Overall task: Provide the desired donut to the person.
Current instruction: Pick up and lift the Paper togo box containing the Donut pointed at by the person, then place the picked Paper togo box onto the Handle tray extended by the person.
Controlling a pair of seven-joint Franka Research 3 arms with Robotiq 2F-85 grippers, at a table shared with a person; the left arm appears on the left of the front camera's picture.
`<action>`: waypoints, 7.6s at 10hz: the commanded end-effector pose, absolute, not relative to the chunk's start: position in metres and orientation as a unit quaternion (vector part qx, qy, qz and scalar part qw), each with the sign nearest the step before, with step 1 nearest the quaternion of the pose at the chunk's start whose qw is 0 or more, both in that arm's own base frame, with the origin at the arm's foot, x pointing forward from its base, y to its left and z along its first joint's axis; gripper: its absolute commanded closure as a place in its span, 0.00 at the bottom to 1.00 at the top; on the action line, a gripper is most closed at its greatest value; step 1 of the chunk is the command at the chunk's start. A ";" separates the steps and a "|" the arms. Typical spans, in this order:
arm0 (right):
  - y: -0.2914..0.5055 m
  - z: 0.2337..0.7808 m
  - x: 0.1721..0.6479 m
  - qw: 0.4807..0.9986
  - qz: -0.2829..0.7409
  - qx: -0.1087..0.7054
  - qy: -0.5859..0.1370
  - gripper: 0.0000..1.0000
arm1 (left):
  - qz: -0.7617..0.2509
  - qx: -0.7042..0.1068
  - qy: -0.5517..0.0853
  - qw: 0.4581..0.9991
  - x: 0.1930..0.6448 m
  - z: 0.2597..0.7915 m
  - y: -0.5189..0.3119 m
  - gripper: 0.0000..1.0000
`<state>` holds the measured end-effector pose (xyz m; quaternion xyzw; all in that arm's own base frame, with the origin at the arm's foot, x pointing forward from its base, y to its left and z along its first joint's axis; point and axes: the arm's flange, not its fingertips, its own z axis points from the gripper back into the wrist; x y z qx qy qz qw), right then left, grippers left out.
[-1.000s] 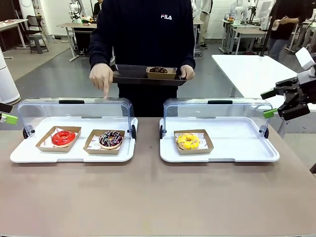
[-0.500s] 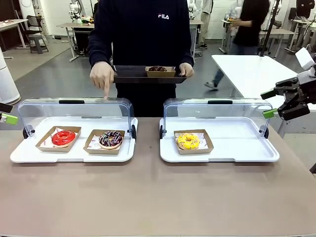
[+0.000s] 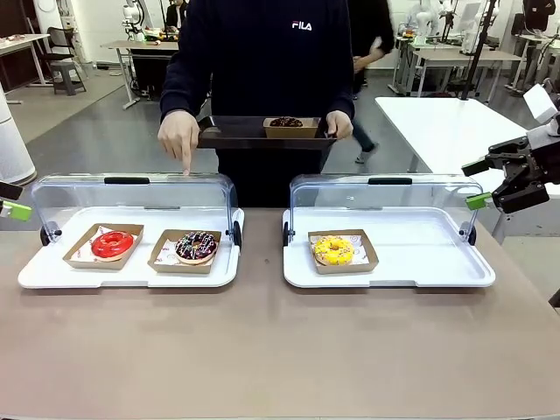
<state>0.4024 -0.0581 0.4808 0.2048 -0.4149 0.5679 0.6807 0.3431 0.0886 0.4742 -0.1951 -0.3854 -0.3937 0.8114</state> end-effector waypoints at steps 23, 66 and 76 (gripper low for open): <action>-0.058 0.479 0.403 0.676 0.567 0.210 -0.422 0.00 | -0.673 0.060 -0.210 0.707 0.452 0.349 -0.157 0.00; -0.058 0.479 0.403 0.676 0.567 0.210 -0.422 0.00 | -0.688 0.065 -0.177 0.701 0.289 0.541 -0.094 1.00; -0.058 0.479 0.403 0.676 0.567 0.210 -0.422 0.00 | -0.688 0.065 -0.177 0.701 0.289 0.541 -0.094 1.00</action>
